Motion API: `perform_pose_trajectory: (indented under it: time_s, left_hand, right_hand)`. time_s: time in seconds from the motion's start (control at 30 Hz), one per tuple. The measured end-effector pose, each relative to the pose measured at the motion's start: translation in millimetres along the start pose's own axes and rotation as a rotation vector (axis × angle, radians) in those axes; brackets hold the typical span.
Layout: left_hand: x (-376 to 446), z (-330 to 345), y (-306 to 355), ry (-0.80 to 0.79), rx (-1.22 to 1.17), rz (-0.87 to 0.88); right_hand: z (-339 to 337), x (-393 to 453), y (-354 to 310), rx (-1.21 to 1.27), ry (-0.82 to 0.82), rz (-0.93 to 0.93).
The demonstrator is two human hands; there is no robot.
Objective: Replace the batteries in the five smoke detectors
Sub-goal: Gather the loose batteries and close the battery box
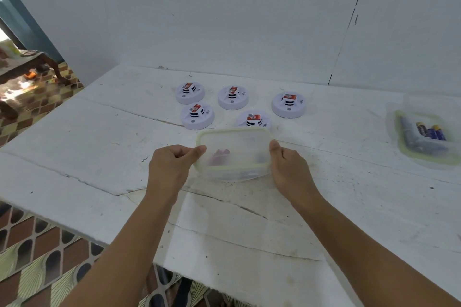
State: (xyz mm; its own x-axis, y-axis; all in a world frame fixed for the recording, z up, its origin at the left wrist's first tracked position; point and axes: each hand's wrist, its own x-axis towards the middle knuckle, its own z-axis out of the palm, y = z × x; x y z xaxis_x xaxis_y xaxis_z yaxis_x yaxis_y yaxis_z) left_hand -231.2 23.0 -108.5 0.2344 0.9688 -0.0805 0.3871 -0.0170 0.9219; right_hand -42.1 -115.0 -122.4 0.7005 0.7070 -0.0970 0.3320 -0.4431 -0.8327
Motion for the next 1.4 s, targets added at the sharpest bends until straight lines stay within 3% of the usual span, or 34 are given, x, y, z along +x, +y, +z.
perform_pose_trajectory:
  time_s: [0.27, 0.4, 0.5, 0.63, 0.73, 1.0, 1.27, 1.4]
  left_hand:
    - [1, -1, 0, -0.01, 0.012, -0.003]
    - [-10, 2, 3, 0.045, 0.141, 0.059]
    - [-27, 0, 8, 0.14, 0.272, 0.206]
    - [-47, 8, 15, 0.054, 0.485, 0.356]
    - [-52, 15, 14, 0.015, 0.562, 0.379]
    - [-36, -4, 15, -0.028, 0.537, 0.322]
    - [-10, -20, 10, -0.074, 0.401, 0.221]
    - [-2, -18, 9, -0.092, 0.303, 0.164]
  right_hand:
    - [-4, 2, 0, 0.012, -0.063, 0.016]
    - [-9, 12, -3, -0.203, -0.001, -0.114]
    - [-13, 21, -18, -0.275, 0.058, -0.294]
    - [-6, 42, -31, -0.411, -0.065, -0.425]
    - [2, 48, -36, -0.45, -0.148, -0.424]
    - [2, 41, -34, -0.503, -0.071, -0.339]
    - [6, 25, -29, -0.313, -0.284, -0.164]
    - [19, 16, -25, -0.145, -0.27, -0.12]
